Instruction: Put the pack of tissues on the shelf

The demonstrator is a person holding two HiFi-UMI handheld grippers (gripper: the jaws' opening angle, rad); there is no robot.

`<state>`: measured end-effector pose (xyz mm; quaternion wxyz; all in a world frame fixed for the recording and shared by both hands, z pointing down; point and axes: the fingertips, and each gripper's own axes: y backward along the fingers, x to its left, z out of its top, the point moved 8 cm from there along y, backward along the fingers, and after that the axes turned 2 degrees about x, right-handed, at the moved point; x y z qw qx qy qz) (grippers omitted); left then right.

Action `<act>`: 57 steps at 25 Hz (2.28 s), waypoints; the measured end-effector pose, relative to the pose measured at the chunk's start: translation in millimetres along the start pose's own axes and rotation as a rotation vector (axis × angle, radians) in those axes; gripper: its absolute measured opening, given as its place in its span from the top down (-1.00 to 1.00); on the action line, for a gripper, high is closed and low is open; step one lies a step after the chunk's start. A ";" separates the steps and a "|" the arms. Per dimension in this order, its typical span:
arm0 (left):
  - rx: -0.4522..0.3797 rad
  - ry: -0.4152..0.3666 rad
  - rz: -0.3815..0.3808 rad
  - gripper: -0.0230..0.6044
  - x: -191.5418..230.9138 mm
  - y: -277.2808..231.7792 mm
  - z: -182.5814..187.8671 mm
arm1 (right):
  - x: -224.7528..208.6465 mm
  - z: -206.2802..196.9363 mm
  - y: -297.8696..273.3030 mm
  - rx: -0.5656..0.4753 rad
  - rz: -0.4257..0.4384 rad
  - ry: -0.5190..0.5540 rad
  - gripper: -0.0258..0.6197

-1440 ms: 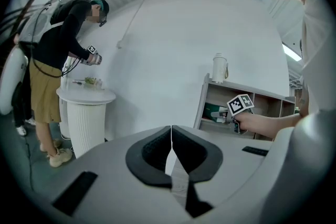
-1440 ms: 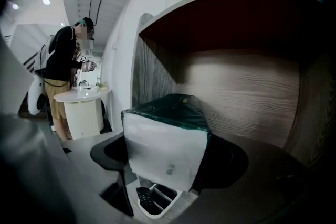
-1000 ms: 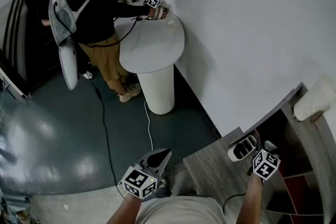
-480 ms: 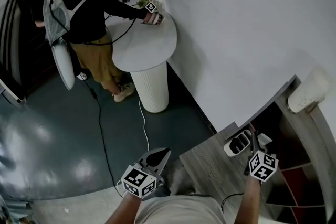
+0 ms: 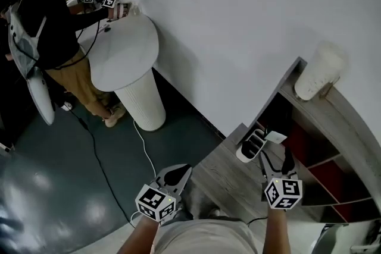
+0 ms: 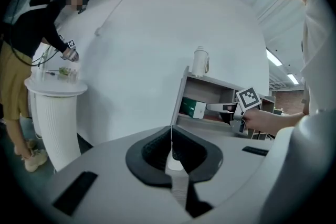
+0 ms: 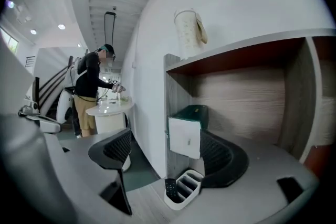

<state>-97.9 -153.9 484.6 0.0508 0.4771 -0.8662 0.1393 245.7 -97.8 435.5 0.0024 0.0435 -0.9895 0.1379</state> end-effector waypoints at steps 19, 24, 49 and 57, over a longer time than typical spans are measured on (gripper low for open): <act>0.063 -0.069 -0.295 0.86 -55.5 -79.3 -2.8 | 12.5 -55.6 77.3 0.007 0.033 -0.059 0.72; 0.074 -0.083 -0.332 0.87 -63.9 -84.7 -5.3 | 19.0 -62.1 85.2 -0.013 0.057 -0.072 0.72; 0.074 -0.075 -0.300 0.87 -57.6 -66.7 -9.2 | 38.8 -73.6 87.9 0.009 0.088 -0.087 0.72; 0.073 -0.069 -0.287 0.87 -54.4 -60.8 -13.0 | 45.9 -75.6 87.2 0.002 0.109 -0.095 0.72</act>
